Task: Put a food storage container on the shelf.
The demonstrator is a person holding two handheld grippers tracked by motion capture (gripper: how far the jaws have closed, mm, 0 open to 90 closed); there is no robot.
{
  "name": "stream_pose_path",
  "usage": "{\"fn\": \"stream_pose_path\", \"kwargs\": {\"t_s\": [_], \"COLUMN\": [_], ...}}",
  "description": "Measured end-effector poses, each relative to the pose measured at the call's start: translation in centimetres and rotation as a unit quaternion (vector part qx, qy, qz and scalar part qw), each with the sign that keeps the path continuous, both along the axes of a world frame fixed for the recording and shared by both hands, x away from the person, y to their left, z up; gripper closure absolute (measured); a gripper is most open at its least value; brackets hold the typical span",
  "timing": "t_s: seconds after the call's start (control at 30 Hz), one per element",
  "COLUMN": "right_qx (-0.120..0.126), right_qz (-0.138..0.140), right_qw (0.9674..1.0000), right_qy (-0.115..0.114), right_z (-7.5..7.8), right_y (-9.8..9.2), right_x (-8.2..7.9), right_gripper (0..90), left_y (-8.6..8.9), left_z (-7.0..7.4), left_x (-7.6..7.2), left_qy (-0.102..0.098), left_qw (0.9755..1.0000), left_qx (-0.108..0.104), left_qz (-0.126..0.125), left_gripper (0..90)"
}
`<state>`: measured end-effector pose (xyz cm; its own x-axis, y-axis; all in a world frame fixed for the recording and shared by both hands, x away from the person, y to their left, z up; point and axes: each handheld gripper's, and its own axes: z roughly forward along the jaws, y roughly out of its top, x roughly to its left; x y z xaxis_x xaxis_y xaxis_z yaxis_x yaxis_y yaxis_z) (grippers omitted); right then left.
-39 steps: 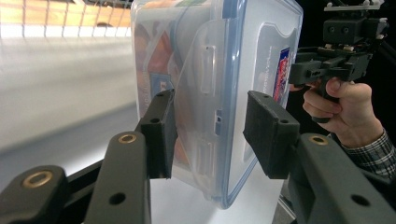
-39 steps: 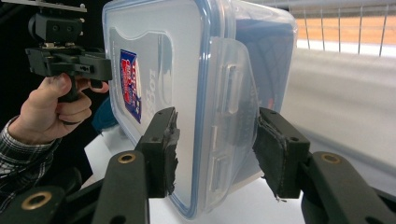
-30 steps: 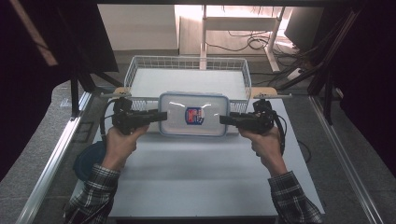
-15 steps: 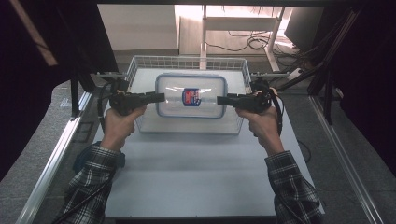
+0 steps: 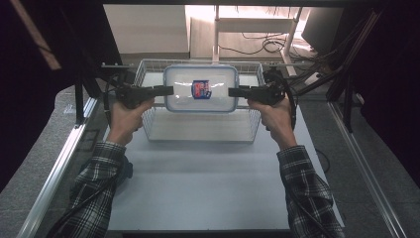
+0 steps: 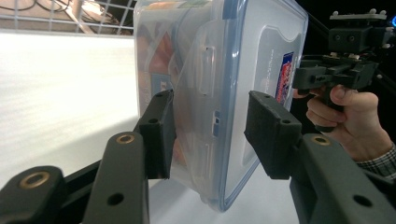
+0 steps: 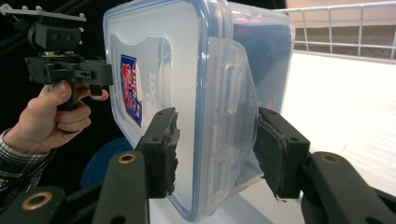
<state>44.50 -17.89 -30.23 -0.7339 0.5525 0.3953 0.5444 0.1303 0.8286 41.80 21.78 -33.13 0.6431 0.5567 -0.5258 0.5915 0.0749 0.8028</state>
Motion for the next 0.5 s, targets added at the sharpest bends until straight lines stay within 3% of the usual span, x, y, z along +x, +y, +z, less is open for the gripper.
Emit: {"fn": "stream_pose_path", "kwargs": {"t_s": [0.5], "right_qx": [0.014], "right_qz": [-0.014], "right_qw": [0.9997], "right_qy": [0.011], "right_z": [-0.3], "right_y": [0.4], "right_x": [2.6], "right_gripper": [50.6], "left_y": [0.1], "left_z": [-0.2], "left_x": [2.2], "left_qy": [0.009], "left_qw": [0.9998], "left_qx": [-0.001], "left_qz": [0.016], "left_gripper": [52.3]}}
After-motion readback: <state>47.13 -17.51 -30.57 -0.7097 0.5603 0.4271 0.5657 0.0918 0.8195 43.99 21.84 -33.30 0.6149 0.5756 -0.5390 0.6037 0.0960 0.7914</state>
